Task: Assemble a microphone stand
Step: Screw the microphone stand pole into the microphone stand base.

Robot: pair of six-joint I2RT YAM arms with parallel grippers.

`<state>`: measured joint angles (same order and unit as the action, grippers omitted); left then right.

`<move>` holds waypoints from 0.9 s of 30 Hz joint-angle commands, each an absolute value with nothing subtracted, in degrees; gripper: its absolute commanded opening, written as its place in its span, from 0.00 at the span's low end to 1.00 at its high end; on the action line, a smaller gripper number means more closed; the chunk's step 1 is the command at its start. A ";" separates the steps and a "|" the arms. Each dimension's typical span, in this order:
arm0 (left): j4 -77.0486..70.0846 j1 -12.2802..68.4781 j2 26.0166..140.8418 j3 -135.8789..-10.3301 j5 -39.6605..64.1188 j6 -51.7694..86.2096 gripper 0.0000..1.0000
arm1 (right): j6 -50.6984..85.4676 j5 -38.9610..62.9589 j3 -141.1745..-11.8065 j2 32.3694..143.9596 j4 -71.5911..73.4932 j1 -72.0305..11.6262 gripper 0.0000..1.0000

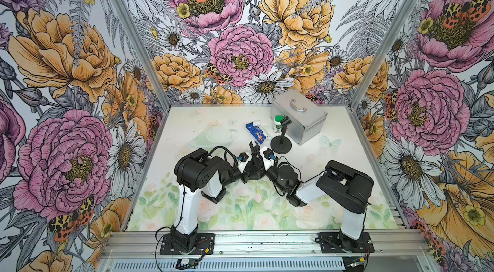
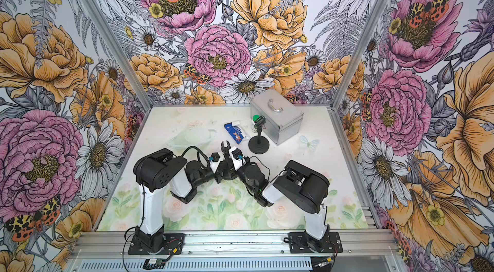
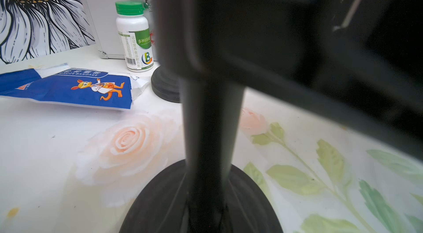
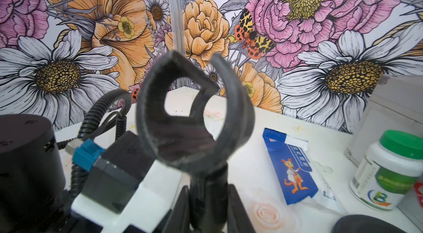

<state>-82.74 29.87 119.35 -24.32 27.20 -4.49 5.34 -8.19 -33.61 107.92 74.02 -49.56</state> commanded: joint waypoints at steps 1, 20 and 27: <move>-80.88 30.74 120.58 -24.08 28.48 -3.75 0.20 | 3.68 10.20 -31.28 106.31 64.71 -41.16 0.50; -80.88 30.56 120.86 -24.20 28.65 -3.66 0.20 | -15.74 64.57 -57.29 107.48 20.96 -27.73 0.62; -80.90 30.52 120.98 -24.26 28.78 -3.67 0.20 | -17.18 67.19 -62.94 109.96 15.91 -27.67 0.36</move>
<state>-82.54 30.24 119.46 -24.75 27.46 -4.47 -15.31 64.40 -60.55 109.25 20.25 -27.70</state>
